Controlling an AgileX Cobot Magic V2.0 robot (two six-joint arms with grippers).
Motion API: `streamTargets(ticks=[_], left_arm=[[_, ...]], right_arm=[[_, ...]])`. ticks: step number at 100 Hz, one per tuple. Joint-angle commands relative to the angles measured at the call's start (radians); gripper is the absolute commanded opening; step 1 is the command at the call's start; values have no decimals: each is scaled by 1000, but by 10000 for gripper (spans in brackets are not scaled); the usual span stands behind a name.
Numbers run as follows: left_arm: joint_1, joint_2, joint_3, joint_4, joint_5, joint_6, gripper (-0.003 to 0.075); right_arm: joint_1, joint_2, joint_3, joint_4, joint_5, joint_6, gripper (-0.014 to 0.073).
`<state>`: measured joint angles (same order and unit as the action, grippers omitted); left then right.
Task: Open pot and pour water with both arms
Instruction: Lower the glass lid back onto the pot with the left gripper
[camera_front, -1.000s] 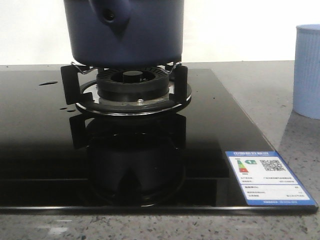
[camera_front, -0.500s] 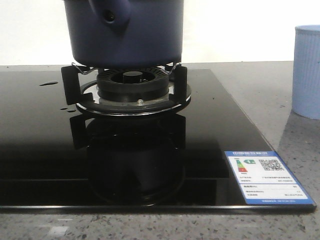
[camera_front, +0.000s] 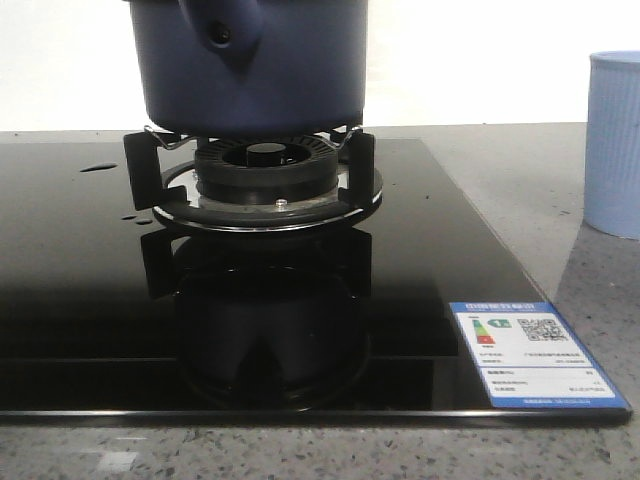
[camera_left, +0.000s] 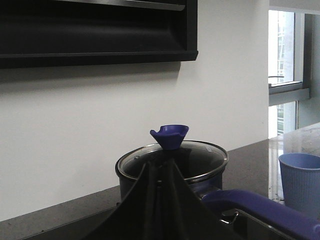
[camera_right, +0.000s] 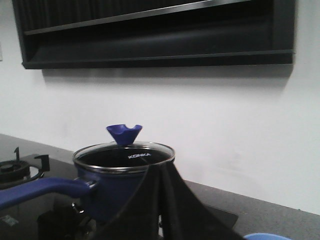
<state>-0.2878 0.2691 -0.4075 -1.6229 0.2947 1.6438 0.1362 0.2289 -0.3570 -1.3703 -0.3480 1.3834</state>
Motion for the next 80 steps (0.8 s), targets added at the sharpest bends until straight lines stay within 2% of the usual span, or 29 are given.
streamTargets(ticks=[1,80], left_arm=[[0,-48,10,-31,-15,-13,-19],[0,-85,43,-30,-24,-11,-19]], right_arm=[[-4,-12,-14,-41,-54,21,-67],[-4,-18,-13,-51,-65,21,-67]])
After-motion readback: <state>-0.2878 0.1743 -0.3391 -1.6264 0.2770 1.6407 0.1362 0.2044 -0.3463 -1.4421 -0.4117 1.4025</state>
